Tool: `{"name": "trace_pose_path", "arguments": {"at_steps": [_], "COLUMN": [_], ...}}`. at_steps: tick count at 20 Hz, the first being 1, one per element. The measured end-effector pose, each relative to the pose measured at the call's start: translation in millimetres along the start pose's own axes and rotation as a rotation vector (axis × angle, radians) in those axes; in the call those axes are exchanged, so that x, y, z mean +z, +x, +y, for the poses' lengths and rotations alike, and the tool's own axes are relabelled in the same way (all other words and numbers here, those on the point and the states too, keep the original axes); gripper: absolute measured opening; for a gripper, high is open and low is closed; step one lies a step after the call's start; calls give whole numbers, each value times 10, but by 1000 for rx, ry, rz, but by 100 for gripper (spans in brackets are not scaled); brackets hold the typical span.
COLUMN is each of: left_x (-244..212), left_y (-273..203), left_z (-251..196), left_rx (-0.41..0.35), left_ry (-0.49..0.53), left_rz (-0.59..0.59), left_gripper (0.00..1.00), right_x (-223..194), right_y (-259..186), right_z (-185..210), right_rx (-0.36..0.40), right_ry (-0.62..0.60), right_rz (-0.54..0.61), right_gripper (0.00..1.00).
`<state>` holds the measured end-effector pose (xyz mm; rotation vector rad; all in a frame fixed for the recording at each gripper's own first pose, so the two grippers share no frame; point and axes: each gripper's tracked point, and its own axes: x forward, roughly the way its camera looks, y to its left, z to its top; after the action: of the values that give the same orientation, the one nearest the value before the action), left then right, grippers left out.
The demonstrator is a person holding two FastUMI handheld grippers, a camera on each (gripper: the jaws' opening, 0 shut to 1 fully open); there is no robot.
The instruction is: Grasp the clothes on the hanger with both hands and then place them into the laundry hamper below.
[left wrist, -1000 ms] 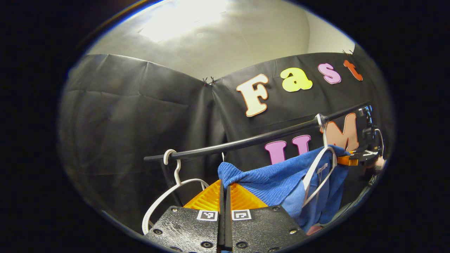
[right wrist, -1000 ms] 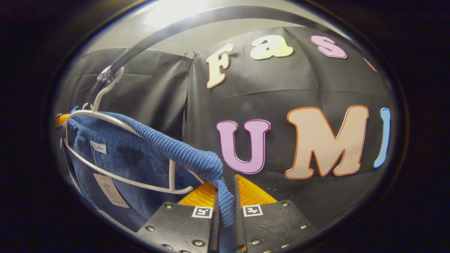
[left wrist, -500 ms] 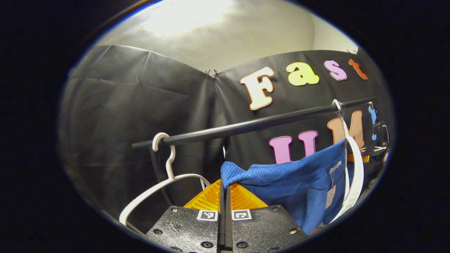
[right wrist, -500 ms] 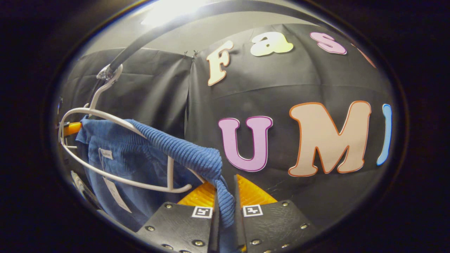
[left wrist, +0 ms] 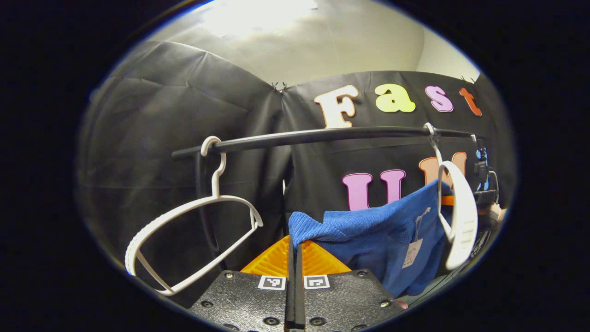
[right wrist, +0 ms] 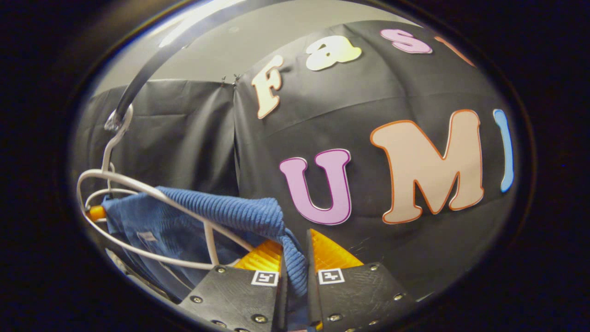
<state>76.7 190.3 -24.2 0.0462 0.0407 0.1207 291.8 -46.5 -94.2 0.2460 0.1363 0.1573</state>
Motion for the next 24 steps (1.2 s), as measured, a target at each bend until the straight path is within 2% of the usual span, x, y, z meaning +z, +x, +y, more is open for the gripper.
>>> {"name": "trace_pose_path", "arguments": {"at_steps": [3,4,8,10,13,16,18,21,24], "left_x": [-129,-192,-471,-608,-814,-964,-1069,-1187,-1348], "left_y": [-51,-92,-84,-299,-296,-537,-492,-732,-671], "left_z": [-87,-132,-216,-219,-259,-298,-348,-383,-514], "left_rx": [-19,-24,-25,-28,-25,-22,-28,-34,-55], "left_ry": [-6,-10,-15,-25,-28,-14,4,27,63], "left_rz": [25,39,90,116,160,200,223,247,275], "left_gripper": [0,0,0,0,0,0,0,0,0], "right_x": [-40,-147,-544,-737,-1060,-1329,-1473,-1631,-1721], "right_y": [230,176,69,0,-147,-314,-427,-579,-709], "right_z": [-136,-175,-322,-370,-435,-459,-477,-481,-436], "right_rx": [-29,-40,-84,-104,-124,-137,-146,-161,-165], "right_ry": [-7,-11,-21,3,-6,-20,-22,-19,-18], "right_rz": [4,43,82,117,184,241,272,306,328], "right_gripper": [17,16,17,17,17,17,17,17,17]}}
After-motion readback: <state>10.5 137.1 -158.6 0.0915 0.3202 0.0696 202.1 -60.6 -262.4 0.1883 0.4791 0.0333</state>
